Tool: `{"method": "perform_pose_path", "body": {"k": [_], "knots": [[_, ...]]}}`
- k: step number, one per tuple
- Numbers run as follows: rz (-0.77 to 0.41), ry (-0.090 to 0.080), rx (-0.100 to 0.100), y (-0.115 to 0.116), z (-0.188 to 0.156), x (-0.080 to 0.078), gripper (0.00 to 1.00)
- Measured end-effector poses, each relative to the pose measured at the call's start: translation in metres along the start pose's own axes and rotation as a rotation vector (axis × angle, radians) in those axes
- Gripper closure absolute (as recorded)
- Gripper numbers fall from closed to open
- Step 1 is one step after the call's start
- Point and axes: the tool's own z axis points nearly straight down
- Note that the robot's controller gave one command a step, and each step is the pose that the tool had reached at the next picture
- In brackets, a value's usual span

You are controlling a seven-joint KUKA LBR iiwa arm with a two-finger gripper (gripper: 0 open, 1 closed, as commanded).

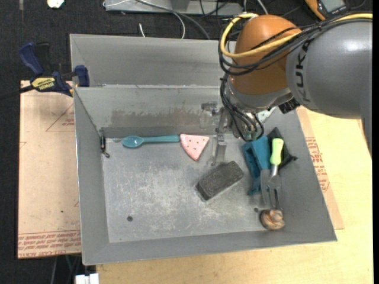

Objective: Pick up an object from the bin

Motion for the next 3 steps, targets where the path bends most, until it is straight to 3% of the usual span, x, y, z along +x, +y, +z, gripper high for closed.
{"method": "perform_pose_path", "body": {"k": [1, 2, 3], "knots": [[0.001, -0.007, 0.000, 0.000, -0.005, -0.002, 0.00], [-0.088, -0.008, -0.001, -0.053, 0.030, 0.034, 0.00], [-0.038, -0.012, -0.003, -0.070, 0.077, 0.057, 0.00]]}}
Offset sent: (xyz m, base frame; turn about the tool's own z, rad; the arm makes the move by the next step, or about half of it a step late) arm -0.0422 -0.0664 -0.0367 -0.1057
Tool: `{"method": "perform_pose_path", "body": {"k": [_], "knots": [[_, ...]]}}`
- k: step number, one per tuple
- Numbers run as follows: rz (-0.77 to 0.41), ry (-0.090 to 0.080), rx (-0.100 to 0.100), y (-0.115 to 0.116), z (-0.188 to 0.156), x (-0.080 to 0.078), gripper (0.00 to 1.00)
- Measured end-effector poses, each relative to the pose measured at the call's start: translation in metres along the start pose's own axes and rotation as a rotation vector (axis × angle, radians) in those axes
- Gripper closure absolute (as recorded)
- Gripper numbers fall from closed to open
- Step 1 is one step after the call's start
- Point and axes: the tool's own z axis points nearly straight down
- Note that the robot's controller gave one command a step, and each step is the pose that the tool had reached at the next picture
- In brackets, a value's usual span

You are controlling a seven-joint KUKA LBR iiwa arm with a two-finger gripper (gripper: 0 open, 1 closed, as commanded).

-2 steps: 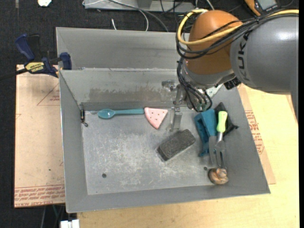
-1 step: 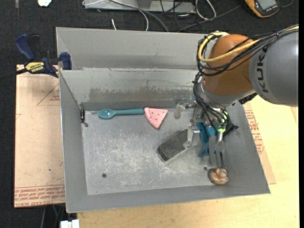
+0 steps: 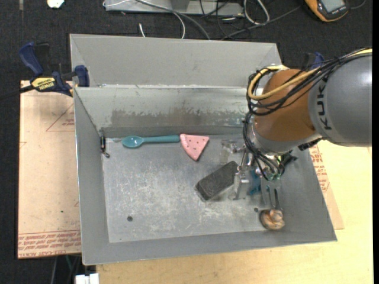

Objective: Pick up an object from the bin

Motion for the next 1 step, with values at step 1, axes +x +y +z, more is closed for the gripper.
{"method": "perform_pose_path", "body": {"k": [1], "knots": [[-0.083, -0.003, 0.003, -0.0243, 0.0431, 0.0155, 1.00]]}}
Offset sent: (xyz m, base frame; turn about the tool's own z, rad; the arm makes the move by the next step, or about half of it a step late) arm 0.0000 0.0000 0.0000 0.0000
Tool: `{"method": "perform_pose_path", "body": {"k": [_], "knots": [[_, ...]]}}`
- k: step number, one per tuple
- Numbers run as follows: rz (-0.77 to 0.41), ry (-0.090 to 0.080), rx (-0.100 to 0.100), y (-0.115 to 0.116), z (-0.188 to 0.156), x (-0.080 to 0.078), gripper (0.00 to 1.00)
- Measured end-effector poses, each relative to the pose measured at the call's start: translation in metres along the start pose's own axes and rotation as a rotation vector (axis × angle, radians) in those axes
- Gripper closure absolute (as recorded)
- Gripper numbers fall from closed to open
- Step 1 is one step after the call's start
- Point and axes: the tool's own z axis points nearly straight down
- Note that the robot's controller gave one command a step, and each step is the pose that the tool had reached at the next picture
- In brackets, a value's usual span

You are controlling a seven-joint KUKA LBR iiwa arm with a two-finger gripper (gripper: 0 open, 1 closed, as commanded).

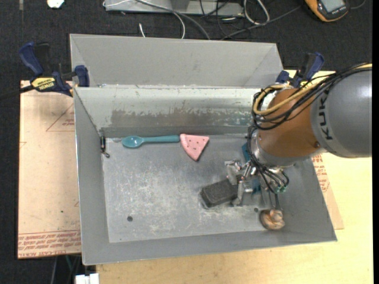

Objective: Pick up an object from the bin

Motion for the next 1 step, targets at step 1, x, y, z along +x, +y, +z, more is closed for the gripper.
{"method": "perform_pose_path", "body": {"k": [1], "knots": [[0.000, 0.000, 0.000, 0.0000, 0.0000, 0.0000, 1.00]]}}
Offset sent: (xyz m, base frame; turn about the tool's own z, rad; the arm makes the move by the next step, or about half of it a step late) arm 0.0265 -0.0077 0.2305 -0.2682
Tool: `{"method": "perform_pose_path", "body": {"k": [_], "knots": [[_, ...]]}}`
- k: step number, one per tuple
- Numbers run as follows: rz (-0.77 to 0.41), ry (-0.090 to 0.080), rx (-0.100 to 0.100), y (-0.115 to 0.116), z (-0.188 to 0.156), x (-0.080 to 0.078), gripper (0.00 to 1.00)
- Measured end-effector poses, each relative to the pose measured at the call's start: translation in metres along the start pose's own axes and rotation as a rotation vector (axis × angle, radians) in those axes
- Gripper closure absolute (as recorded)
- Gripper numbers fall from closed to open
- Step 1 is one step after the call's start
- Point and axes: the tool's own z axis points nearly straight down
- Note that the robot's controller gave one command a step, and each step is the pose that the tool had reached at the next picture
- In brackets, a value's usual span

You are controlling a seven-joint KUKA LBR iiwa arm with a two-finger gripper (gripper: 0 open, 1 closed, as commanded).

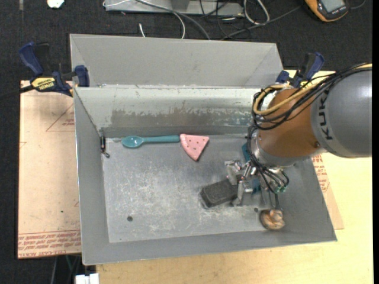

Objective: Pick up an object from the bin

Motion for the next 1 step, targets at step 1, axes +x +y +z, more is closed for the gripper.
{"method": "perform_pose_path", "body": {"k": [1], "knots": [[-0.071, 0.004, -0.001, -0.0022, -0.0570, -0.0054, 1.00]]}}
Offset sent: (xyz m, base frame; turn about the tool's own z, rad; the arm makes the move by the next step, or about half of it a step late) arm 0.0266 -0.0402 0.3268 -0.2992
